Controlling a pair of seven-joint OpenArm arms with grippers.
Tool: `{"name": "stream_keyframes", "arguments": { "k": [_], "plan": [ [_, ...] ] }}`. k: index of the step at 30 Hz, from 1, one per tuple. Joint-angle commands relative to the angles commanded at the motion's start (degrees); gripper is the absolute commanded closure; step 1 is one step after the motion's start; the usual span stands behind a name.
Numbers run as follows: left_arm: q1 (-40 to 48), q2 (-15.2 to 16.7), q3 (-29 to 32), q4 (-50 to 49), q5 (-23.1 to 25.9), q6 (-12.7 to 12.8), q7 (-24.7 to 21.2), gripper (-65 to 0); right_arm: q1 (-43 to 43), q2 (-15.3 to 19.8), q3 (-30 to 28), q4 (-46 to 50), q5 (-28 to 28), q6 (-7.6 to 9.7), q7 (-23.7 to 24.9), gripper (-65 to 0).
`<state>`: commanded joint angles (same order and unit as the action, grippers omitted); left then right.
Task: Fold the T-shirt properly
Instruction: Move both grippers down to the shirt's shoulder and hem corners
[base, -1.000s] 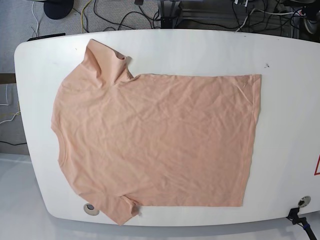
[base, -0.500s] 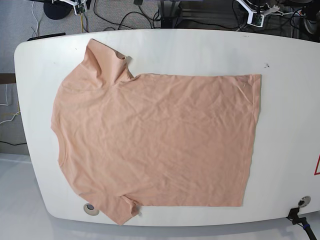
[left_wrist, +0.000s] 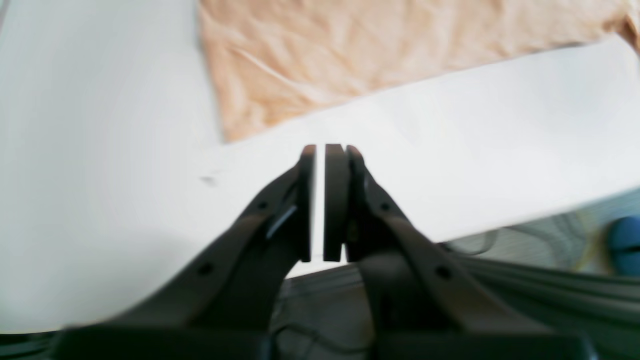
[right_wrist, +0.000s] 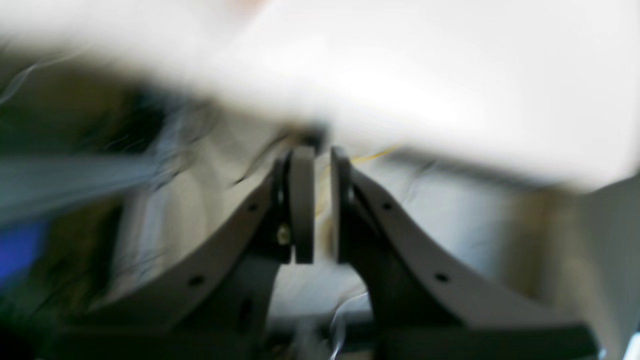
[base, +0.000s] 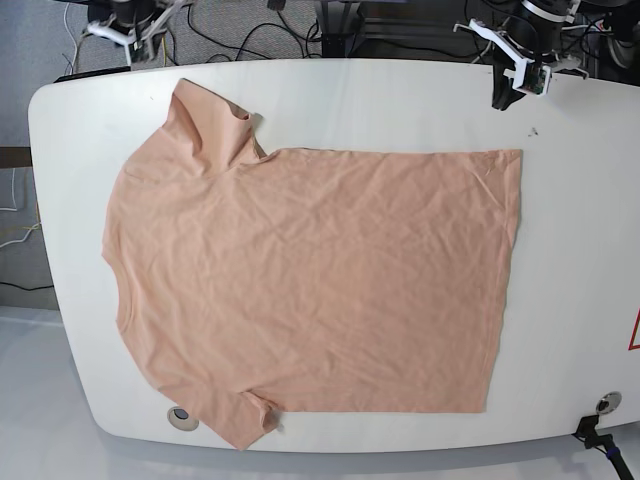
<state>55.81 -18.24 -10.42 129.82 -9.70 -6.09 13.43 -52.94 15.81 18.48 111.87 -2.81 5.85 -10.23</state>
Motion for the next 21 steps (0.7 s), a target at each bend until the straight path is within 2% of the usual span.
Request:
{"name": "stream_keyframes", "arguments": {
  "k": [4, 6, 13, 16, 19, 21],
  "plan": [
    [-3.94, -2.49, -0.06, -1.17, -1.05, -0.14, -2.71, -16.3, 1.27, 0.18, 3.67, -0.37, 0.42, 0.37, 0.14, -14.4],
    [-5.06, -3.27, -0.02, -2.07, -1.88, -0.17, -3.92, -19.3, 1.67, 0.16, 4.8, -0.95, 0.52, 0.78, 0.47, -17.7],
    [-12.59, -4.83, 0.35, -9.48, -6.93, 0.22, -2.64, -21.4, 4.79, -0.07, 5.82, -1.6, 0.56, 2.31, 0.48, -16.9],
    [-15.93, -5.06, 1.66, -13.23, -8.71, 0.41, -2.75, -23.9, 6.48, -0.25, 5.7, -2.61, 0.5, 1.61, 0.38, -16.4],
    [-17.12, -5.05, 3.05, -15.61, -8.65, 0.39, -3.8, -25.7, 7.19, -0.19, 5.85, -3.69, 0.46, 0.2, 0.47, -16.4],
    [-18.18, -4.94, 3.86, -17.1, -8.48, 0.45, -4.05, -25.4, 7.6, -0.13, 5.9, -4.27, 0.55, -0.01, 0.47, -15.6]
  ]
}}
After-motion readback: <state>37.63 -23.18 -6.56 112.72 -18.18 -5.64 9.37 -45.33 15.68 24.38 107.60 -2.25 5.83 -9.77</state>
